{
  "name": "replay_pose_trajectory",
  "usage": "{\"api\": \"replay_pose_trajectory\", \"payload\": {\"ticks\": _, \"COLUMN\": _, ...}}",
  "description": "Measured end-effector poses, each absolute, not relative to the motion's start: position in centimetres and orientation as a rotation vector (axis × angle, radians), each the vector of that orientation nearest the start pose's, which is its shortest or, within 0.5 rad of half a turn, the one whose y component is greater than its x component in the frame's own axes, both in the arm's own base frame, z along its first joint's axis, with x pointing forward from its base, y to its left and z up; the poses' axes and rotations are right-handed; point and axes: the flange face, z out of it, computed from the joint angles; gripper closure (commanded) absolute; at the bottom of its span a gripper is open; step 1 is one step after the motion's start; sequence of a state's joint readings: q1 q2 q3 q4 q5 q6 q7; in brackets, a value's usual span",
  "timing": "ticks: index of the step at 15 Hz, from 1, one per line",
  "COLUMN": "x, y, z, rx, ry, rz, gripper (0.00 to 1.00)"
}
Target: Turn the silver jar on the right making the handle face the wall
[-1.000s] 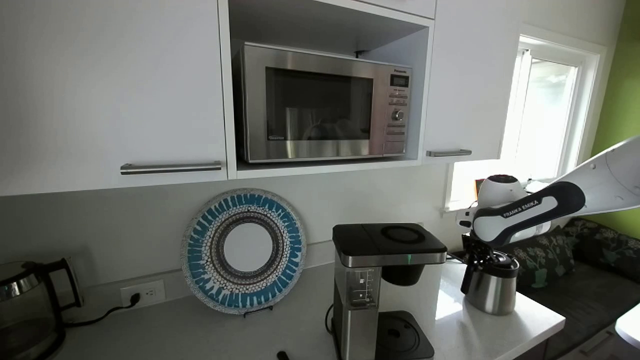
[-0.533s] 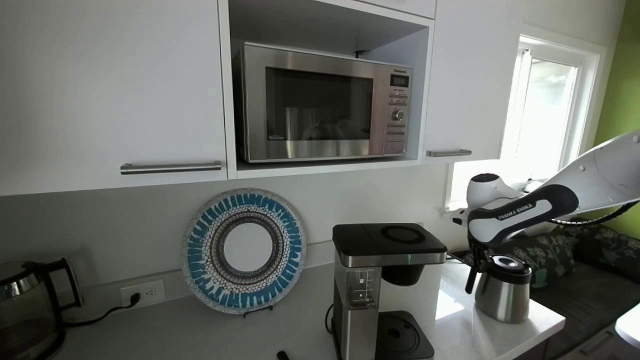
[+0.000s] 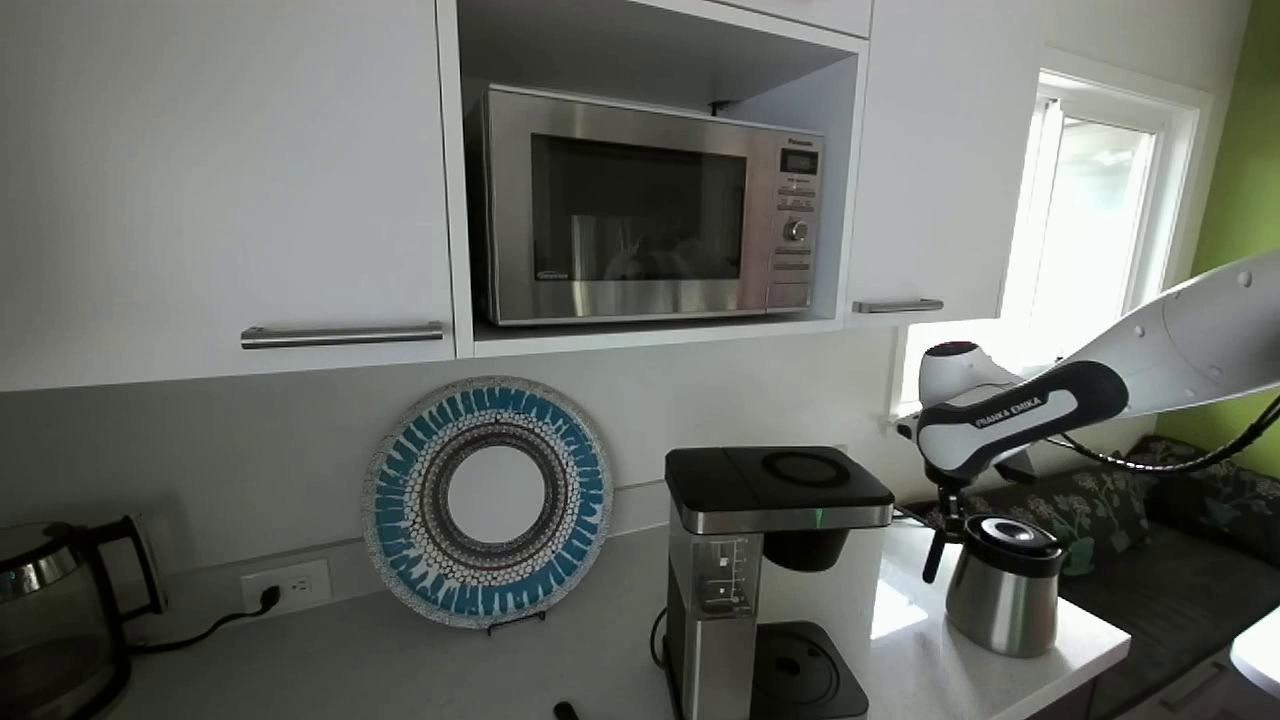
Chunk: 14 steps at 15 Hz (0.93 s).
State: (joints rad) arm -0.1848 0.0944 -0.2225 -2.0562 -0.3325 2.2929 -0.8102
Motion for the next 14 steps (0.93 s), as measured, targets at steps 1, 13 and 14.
{"api": "replay_pose_trajectory", "payload": {"ticks": 1, "x": 53.4, "y": -23.7, "z": 40.8, "rx": -3.314, "ry": -0.958, "rz": 0.063, "gripper": 0.92}}
{"api": "replay_pose_trajectory", "payload": {"ticks": 13, "x": 55.9, "y": -26.9, "z": 41.7, "rx": -3.353, "ry": -0.071, "rz": -0.153, "gripper": 0.92}}
{"api": "replay_pose_trajectory", "payload": {"ticks": 14, "x": 56.0, "y": -27.1, "z": 41.8, "rx": -3.352, "ry": -0.025, "rz": -0.161, "gripper": 0.92}}
